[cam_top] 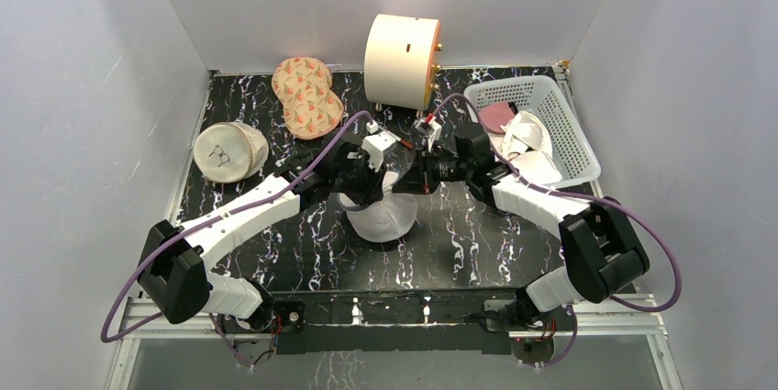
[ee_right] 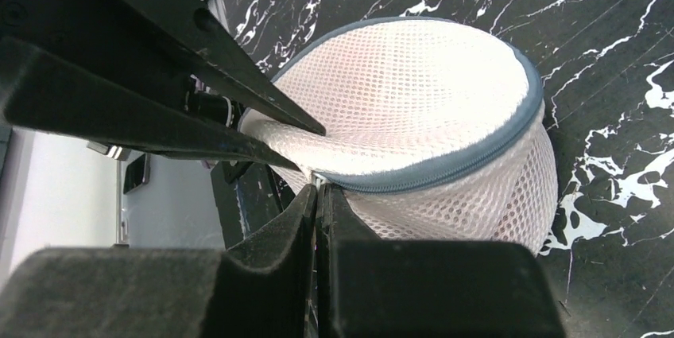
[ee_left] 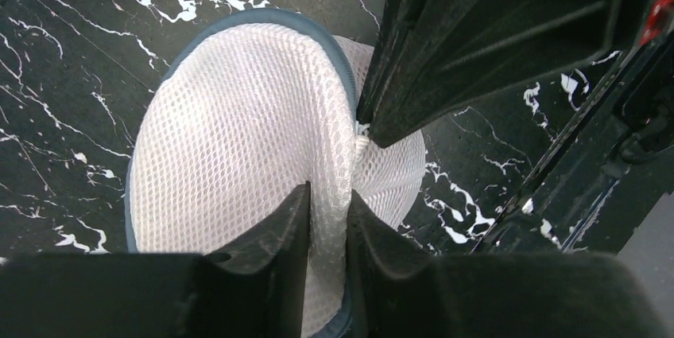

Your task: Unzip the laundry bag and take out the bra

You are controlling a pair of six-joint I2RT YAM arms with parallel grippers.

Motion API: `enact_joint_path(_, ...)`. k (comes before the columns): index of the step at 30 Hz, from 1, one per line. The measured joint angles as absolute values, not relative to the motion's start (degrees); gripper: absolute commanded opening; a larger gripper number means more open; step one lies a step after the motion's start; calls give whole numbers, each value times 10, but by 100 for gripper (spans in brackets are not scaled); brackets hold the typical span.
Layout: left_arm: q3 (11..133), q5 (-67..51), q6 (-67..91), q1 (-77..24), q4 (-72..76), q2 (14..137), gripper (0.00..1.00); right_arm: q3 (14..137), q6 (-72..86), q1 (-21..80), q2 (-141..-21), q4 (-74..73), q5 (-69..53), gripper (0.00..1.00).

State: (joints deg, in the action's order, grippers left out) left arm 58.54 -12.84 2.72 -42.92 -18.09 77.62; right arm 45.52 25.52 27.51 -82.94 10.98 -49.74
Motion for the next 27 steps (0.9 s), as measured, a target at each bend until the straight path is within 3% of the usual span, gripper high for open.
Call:
enact_joint_path(6, 592, -122, 19, -430, -183, 776, 0, 457, 231, 286, -825, 68, -458, 0)
enact_joint_path(19, 597, -109, -3, -430, -194, 776, 0, 484, 213, 276, -811, 0, -263, 0)
enact_joint_path(27, 632, -104, -25, -432, -210, 792, 0, 491, 201, 264, -815, -2, -281, 0)
